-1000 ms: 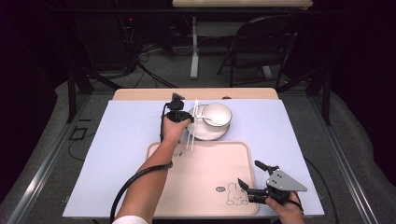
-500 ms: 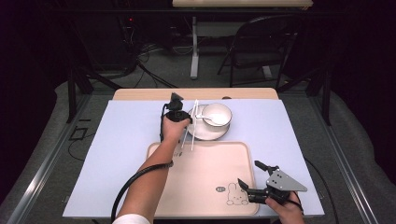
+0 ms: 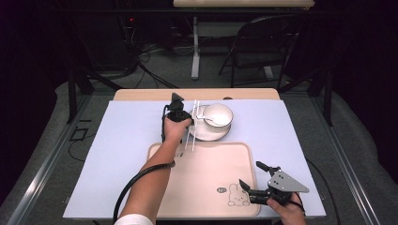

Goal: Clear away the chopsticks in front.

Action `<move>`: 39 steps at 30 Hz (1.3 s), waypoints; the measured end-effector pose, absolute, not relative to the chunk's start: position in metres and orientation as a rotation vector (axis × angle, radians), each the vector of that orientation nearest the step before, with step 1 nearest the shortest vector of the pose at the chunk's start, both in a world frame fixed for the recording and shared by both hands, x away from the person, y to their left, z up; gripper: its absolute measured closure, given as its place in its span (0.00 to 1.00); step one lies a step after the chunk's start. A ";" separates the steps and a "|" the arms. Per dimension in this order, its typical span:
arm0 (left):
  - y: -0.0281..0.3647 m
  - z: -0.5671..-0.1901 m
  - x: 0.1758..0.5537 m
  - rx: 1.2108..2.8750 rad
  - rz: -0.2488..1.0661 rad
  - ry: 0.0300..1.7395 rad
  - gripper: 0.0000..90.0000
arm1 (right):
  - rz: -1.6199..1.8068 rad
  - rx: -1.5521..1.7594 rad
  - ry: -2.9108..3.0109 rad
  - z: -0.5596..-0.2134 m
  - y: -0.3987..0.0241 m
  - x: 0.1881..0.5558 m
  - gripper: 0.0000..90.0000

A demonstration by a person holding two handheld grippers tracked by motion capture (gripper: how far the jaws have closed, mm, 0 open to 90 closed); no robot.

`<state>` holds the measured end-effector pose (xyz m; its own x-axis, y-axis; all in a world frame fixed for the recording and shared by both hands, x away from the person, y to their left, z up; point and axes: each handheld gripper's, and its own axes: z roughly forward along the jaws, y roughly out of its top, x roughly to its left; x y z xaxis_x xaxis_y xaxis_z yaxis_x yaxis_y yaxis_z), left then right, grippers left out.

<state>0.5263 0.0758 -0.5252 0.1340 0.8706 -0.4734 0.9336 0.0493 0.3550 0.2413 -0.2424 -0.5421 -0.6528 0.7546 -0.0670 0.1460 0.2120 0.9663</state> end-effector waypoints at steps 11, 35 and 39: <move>0.083 -0.519 0.525 1.798 -0.124 1.740 0.94 | 1.465 0.834 1.951 -0.542 -0.242 0.242 0.16; 0.108 -0.483 0.501 1.787 -0.043 1.687 0.94 | 1.478 0.823 1.953 -0.541 -0.242 0.241 0.16; 0.116 -0.475 0.493 1.783 -0.034 1.674 0.94 | 1.486 0.820 1.957 -0.541 -0.241 0.241 0.16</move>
<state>0.4926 0.1163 -0.4755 0.1715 0.8731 -0.4563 0.8910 0.0602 0.4500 0.2409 -0.2414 -0.5413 -0.6666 0.7431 -0.0595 0.1425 0.2054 0.9683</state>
